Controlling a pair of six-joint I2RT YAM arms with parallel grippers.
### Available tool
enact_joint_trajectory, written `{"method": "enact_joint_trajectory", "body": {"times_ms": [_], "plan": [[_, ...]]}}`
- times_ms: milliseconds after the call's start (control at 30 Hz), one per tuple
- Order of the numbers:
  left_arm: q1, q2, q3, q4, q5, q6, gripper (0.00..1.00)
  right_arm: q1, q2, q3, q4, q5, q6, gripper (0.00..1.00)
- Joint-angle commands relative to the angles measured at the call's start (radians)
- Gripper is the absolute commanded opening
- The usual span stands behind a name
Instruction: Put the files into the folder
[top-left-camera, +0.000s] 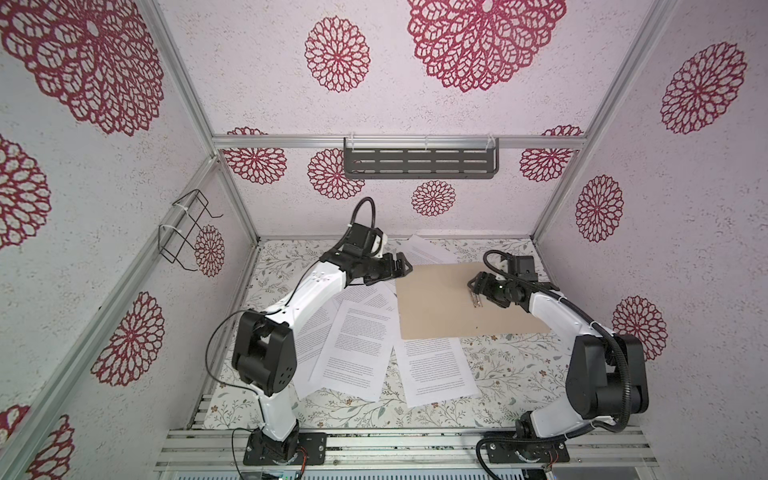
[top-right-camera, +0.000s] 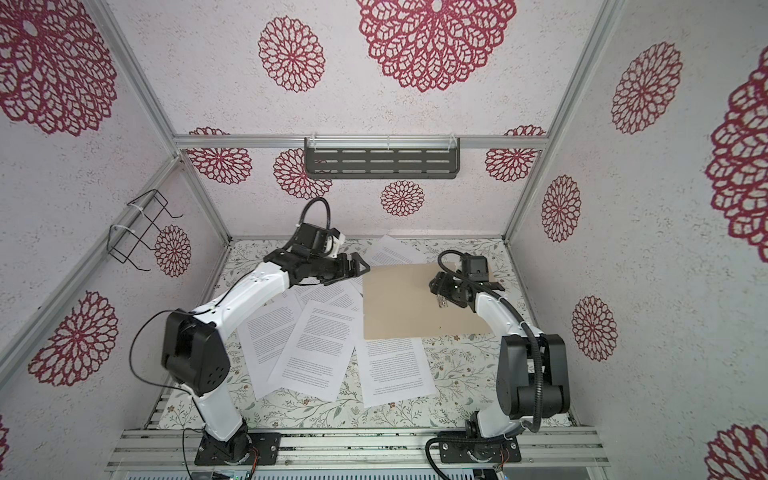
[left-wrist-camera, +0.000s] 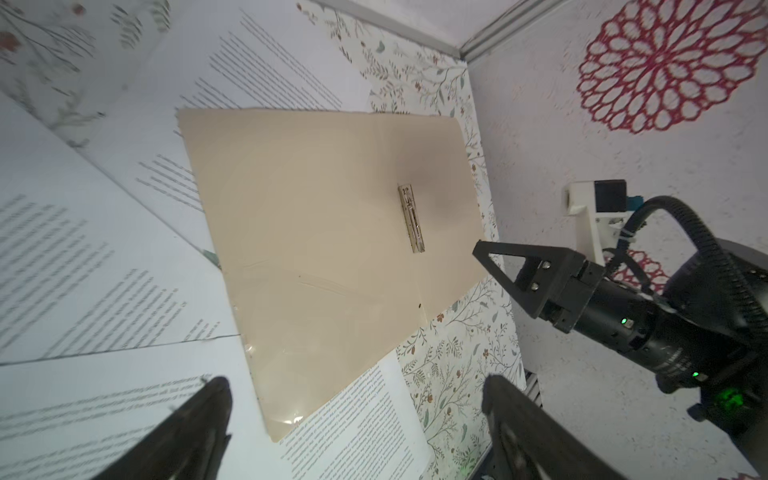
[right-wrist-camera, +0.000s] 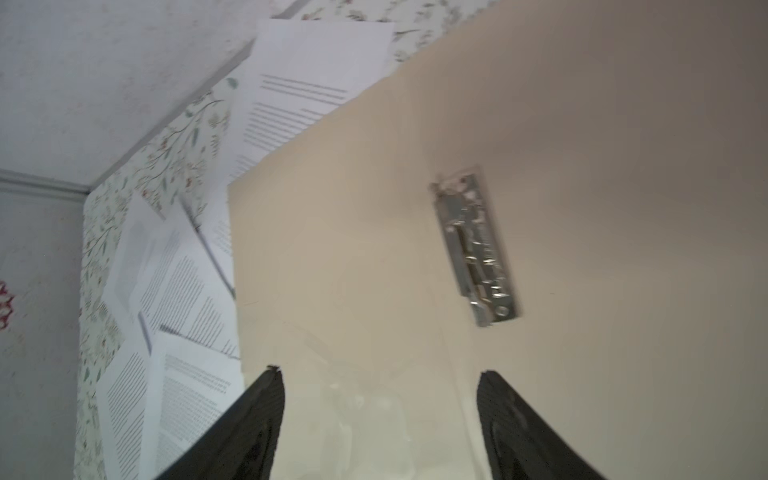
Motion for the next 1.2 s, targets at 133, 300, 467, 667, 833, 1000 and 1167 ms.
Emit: {"method": "enact_joint_trajectory", "body": {"times_ms": [133,300,467,667,833,1000,1167], "plan": [[-0.081,0.227,0.124,-0.003,0.104,0.021,0.97,-0.083,-0.01,-0.101,0.136,-0.023,0.013,0.67],[-0.085,0.294,0.129,0.024,0.148,0.027,0.98,-0.083,0.044,-0.139,0.24,-0.069,0.035,0.49],[-0.083,0.35,0.125,0.016,0.181,0.042,0.98,-0.082,0.105,-0.122,0.254,-0.082,0.039,0.44],[-0.077,0.363,0.077,0.013,0.173,0.058,0.98,-0.075,0.136,-0.109,0.241,-0.06,0.037,0.44],[-0.067,0.377,0.026,0.002,0.158,0.055,0.97,-0.06,0.164,-0.106,0.251,-0.094,0.038,0.37],[-0.068,0.375,-0.026,0.002,0.14,0.057,0.97,-0.05,0.197,-0.087,0.248,-0.123,0.036,0.3],[-0.066,0.376,-0.039,0.003,0.135,0.055,0.97,-0.045,0.22,-0.074,0.254,-0.138,0.037,0.22]]}}
